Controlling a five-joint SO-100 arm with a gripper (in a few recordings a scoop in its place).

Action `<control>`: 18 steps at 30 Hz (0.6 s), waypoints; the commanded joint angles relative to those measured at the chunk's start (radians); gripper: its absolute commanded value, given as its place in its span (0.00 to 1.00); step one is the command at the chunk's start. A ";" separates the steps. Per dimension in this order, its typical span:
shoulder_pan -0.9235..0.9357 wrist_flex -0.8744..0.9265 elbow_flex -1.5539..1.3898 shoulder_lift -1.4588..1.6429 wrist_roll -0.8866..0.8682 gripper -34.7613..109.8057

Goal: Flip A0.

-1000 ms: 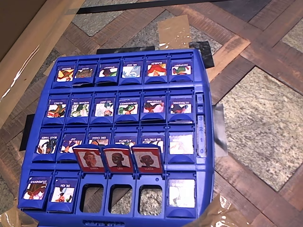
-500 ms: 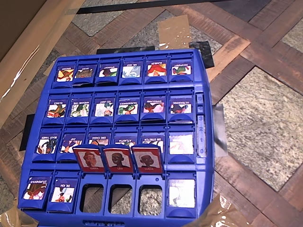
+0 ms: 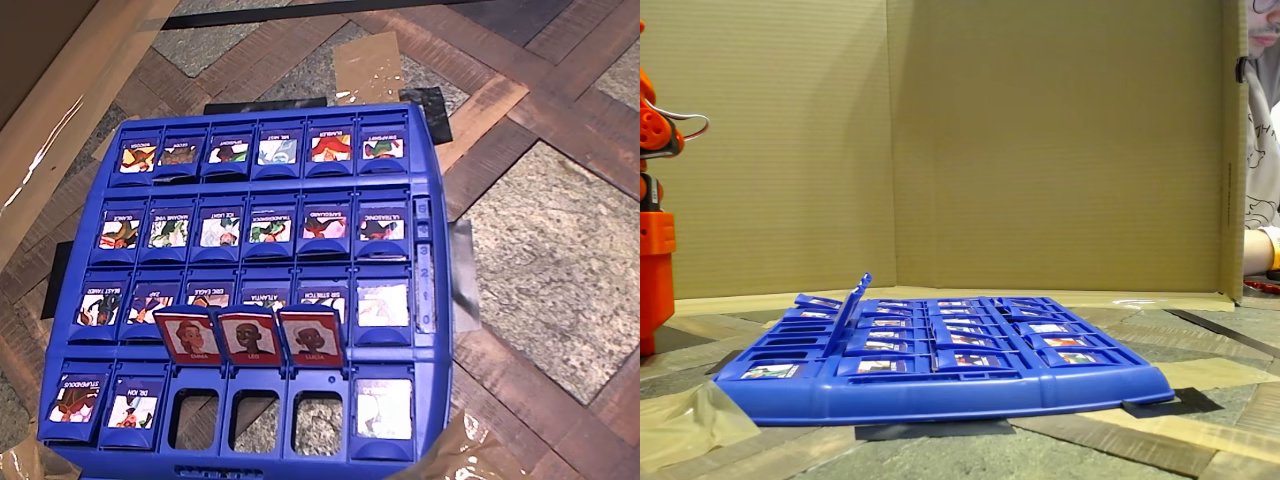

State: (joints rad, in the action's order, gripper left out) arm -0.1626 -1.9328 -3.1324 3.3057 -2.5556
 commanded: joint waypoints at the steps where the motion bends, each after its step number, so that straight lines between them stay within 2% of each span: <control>1: 0.005 -0.005 -0.009 -0.003 -0.009 0.24; 18: 0.005 -0.005 -0.009 -0.003 0.005 0.24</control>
State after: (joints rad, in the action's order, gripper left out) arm -0.1626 -1.9328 -3.1324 3.3057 -2.5556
